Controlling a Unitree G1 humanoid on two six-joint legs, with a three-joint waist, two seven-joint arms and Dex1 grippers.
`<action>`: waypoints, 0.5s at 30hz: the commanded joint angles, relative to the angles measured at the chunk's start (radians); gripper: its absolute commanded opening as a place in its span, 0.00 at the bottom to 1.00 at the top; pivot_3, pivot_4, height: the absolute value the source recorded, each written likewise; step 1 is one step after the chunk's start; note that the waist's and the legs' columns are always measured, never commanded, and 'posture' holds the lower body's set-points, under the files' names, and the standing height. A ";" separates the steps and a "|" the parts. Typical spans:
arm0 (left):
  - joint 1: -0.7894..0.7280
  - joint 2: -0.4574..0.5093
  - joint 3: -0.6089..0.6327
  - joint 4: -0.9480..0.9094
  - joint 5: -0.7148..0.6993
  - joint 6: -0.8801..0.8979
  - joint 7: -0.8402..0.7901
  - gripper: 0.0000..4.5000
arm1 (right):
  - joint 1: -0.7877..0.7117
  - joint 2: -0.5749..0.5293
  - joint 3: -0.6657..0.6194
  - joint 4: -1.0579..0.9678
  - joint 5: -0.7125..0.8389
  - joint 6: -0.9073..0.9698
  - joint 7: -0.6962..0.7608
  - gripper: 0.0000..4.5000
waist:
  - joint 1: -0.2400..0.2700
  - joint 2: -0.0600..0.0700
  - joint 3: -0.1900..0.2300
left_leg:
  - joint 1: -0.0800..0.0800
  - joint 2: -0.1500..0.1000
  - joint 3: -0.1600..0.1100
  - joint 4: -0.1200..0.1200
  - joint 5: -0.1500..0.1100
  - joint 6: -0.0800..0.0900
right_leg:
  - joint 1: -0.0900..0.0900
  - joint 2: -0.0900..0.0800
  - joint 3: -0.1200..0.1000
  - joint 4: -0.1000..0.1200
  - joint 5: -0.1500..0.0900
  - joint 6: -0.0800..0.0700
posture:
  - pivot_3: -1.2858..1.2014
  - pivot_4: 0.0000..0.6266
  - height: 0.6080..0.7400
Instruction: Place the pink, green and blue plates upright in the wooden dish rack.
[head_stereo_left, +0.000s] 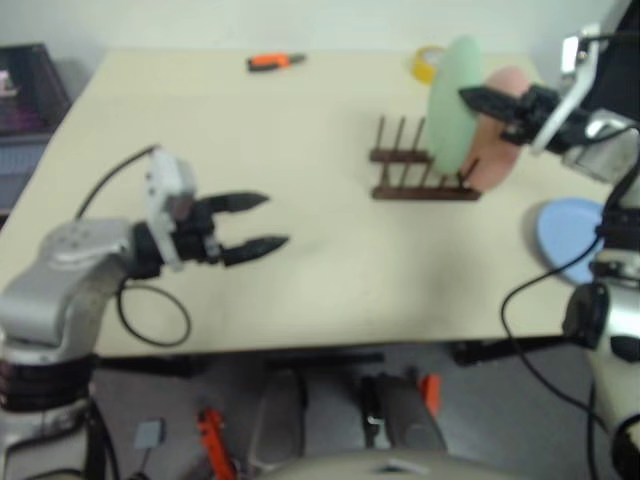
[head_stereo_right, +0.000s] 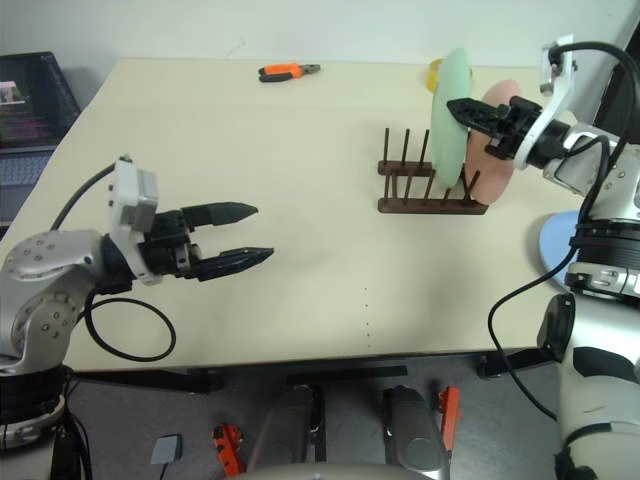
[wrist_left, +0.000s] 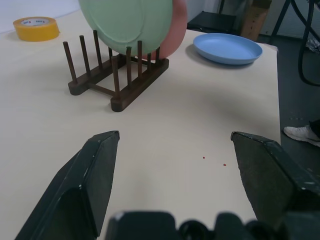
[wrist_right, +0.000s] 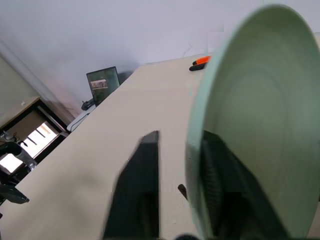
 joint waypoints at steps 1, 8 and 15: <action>-0.012 0.016 0.001 -0.035 -0.014 -0.006 0.000 0.88 | -0.031 -0.020 -0.017 -0.016 -0.028 -0.080 -0.026 0.54 | 0.000 0.000 0.000 | 0.000 0.000 0.000 0.000 0.000 0.000 | 0.000 0.000 0.000 0.000 0.000 0.000 | 0.52 0.24 1.00; -0.024 0.029 -0.008 -0.034 -0.016 -0.005 -0.019 0.88 | -0.015 -0.080 0.041 -0.123 -0.108 -0.189 -0.005 0.77 | 0.000 0.001 0.000 | 0.000 0.000 0.000 0.000 0.000 0.000 | 0.000 0.000 0.000 0.000 0.000 0.000 | 0.52 0.24 1.00; -0.041 0.043 -0.125 -0.045 0.065 -0.051 -0.049 0.88 | 0.207 -0.357 0.097 -0.440 -0.167 -0.202 0.154 0.77 | 0.013 0.001 0.001 | 0.000 0.000 0.000 -0.001 0.000 0.000 | 0.000 -0.001 0.000 -0.002 -0.003 -0.004 | 0.52 0.24 1.00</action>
